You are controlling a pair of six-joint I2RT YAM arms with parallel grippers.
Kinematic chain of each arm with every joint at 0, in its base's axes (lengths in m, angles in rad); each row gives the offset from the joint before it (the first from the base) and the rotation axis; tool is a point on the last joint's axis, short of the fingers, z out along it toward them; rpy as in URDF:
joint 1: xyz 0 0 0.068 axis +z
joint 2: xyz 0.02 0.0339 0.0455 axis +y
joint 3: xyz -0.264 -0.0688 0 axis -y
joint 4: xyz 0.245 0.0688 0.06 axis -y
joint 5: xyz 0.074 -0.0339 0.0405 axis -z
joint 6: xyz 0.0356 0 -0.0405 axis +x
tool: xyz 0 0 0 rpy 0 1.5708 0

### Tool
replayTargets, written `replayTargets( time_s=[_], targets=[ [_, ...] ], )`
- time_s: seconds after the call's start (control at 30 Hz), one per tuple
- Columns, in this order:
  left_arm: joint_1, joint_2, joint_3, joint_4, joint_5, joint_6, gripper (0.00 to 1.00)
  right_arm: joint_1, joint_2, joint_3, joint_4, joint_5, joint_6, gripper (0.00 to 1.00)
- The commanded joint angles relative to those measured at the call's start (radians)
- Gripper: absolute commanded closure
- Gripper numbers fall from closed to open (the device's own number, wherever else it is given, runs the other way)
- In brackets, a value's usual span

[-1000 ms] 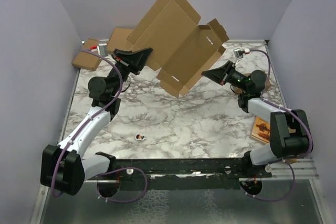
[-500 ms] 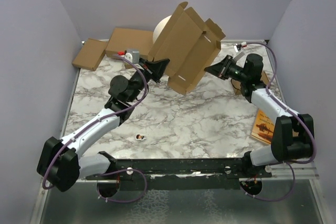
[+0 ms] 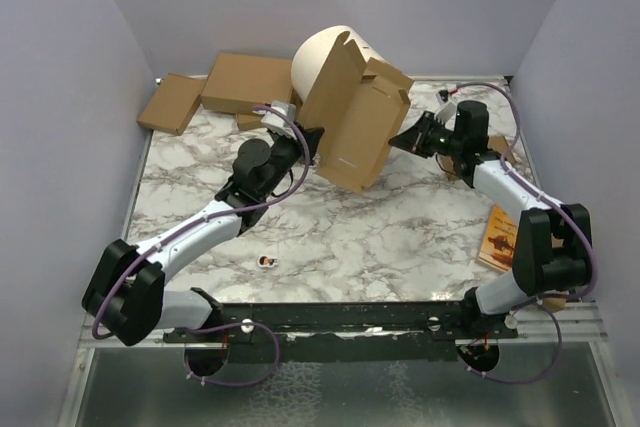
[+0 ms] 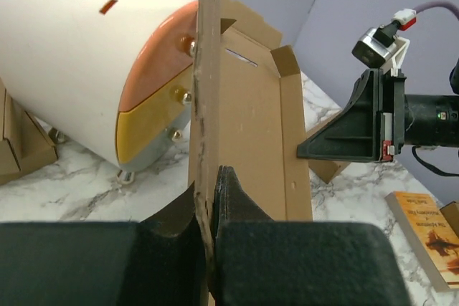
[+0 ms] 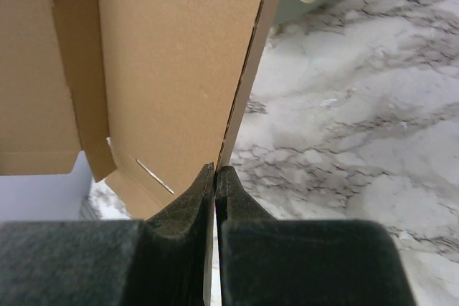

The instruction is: Fold the paper box

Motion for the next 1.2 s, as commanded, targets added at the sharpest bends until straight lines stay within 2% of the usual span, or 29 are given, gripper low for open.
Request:
replayTargets(
  time_s=[0.0,0.2,0.53,0.7,0.97,1.17],
  targets=[
    [-0.019,0.051,0.004,-0.093,0.084,-0.085,1.0,0.051,0.051,0.065,-0.08,0.06,-0.135,0.99],
    [-0.05,0.095,-0.005,-0.186,0.045,-0.124,1.0,0.089,0.123,0.074,-0.149,0.119,-0.235,0.99],
    [-0.085,0.118,0.005,-0.354,-0.032,-0.115,1.0,0.127,0.185,0.032,-0.133,0.172,-0.229,0.99],
    [-0.1,0.126,0.019,-0.414,0.0,-0.124,1.0,0.185,0.159,0.012,-0.153,0.178,-0.246,0.99],
    [-0.139,0.014,-0.027,-0.452,0.056,-0.167,1.0,0.216,0.021,-0.07,-0.232,0.187,-0.286,0.99],
    [-0.14,0.037,-0.049,-0.463,0.079,-0.18,1.0,0.244,0.059,-0.119,-0.182,0.196,-0.271,0.99]
  ],
)
